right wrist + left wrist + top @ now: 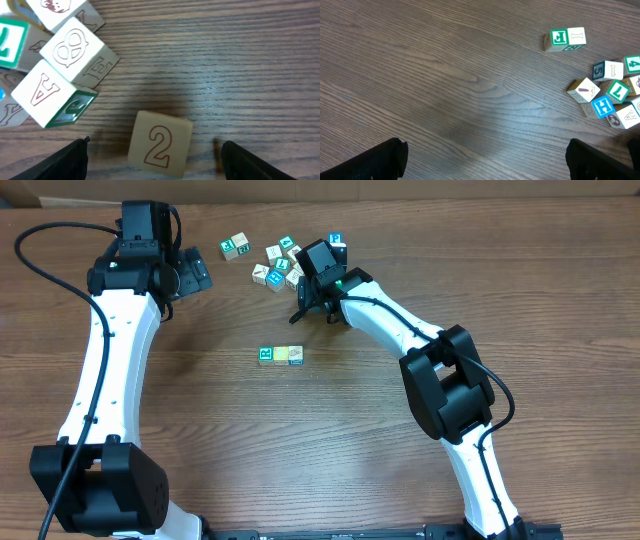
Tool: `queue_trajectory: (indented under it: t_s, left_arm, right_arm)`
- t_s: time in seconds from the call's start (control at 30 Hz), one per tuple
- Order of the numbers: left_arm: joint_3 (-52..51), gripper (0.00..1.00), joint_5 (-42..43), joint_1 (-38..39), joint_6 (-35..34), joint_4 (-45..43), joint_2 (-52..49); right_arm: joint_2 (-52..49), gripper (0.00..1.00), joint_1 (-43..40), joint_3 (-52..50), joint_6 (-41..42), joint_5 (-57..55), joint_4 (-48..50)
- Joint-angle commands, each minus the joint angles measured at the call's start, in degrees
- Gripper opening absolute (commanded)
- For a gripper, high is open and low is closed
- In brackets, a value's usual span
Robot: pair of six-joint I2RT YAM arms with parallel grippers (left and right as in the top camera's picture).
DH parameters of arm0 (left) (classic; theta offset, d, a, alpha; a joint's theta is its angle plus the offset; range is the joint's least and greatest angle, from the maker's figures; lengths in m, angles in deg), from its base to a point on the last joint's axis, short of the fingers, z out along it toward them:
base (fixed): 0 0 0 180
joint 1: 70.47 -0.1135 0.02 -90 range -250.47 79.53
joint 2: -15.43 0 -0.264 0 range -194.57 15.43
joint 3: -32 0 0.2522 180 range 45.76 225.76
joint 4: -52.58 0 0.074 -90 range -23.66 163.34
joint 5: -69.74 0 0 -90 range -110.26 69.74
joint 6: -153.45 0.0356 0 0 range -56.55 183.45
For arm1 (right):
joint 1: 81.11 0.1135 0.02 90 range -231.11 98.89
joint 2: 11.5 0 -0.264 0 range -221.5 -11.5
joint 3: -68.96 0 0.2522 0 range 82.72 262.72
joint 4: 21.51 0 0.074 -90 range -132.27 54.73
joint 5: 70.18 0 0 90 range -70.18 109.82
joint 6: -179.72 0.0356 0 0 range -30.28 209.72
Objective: Form a horizontal line
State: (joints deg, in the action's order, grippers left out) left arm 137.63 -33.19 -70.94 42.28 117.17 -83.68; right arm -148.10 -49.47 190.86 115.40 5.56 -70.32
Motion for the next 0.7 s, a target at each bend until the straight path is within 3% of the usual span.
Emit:
queue_trajectory:
  t_s: [0.0, 0.23, 0.4, 0.67]
  left_arm:
    - [0.1, 0.99, -1.0, 0.1, 0.2, -0.1, -0.2]
    - [0.1, 0.99, -1.0, 0.1, 0.2, -0.1, -0.2]
    - [0.1, 1.00, -1.0, 0.1, 0.2, -0.1, -0.2]
    - [0.1, 1.00, -1.0, 0.1, 0.2, -0.1, -0.2]
  right_arm:
    - [0.3, 0.82, 0.0, 1.8, -3.2, 0.6, 0.5]
    - [-0.2, 0.81, -0.3, 1.7, -3.1, 0.6, 1.0]
    - [-1.1, 0.70, -0.4, 1.7, -3.0, -0.3, 3.4]
    - [-3.0, 0.64, -0.8, 1.7, 0.0, -1.2, 5.3]
